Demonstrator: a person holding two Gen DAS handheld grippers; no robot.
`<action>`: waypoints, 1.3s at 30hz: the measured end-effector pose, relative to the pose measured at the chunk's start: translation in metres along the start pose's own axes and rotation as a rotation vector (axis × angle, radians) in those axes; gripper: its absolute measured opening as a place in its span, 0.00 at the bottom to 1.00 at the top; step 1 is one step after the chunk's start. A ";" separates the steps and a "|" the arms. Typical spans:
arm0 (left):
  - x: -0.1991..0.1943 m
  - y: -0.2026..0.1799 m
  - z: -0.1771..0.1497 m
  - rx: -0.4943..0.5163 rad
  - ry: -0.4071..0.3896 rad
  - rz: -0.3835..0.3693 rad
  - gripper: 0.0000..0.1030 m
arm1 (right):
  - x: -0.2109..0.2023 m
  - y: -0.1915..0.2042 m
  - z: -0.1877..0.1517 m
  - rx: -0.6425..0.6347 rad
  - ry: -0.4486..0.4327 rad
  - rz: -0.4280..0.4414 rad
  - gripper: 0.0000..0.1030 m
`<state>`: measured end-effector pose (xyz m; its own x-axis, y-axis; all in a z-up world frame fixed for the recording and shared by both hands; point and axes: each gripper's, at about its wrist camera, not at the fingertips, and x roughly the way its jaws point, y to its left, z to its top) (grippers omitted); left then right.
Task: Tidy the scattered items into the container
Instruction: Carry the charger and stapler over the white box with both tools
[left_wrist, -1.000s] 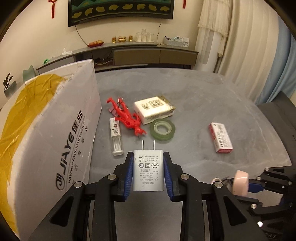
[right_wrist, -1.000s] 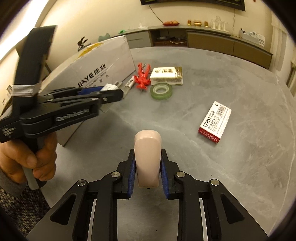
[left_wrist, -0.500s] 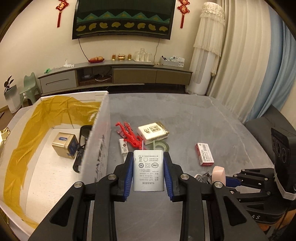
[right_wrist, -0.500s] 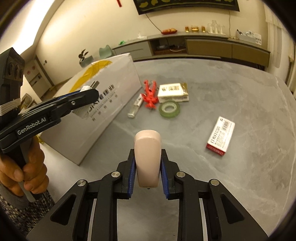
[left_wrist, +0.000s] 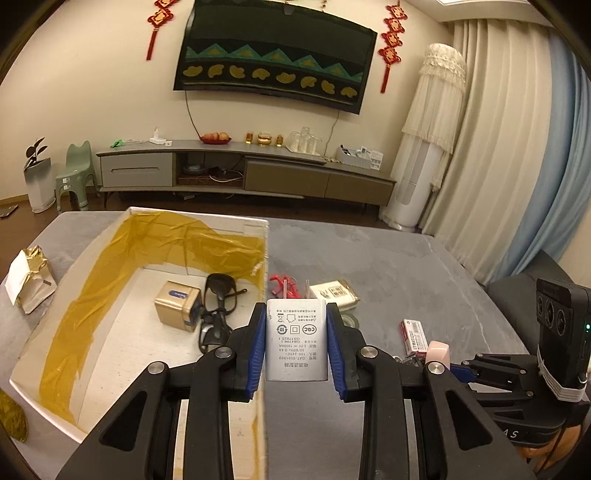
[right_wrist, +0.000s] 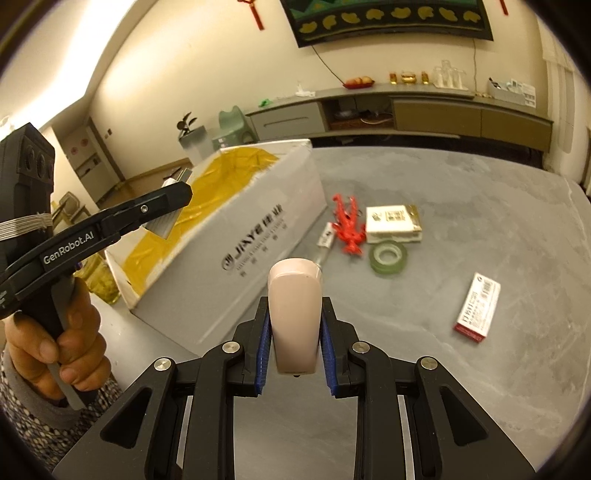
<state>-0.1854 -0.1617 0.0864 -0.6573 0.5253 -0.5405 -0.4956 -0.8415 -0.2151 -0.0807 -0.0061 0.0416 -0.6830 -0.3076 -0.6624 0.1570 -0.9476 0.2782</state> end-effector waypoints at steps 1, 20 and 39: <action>-0.002 0.004 0.001 -0.009 -0.004 0.004 0.31 | 0.000 0.003 0.002 -0.004 -0.002 0.001 0.25; -0.022 0.074 0.007 -0.139 -0.049 0.036 0.31 | 0.016 0.053 0.033 -0.085 -0.054 0.001 0.25; -0.041 0.135 0.019 -0.266 -0.054 0.064 0.31 | 0.052 0.112 0.059 -0.152 -0.044 0.050 0.25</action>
<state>-0.2366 -0.2946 0.0949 -0.7153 0.4697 -0.5175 -0.2899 -0.8732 -0.3918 -0.1413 -0.1234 0.0795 -0.7017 -0.3539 -0.6184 0.2955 -0.9343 0.1994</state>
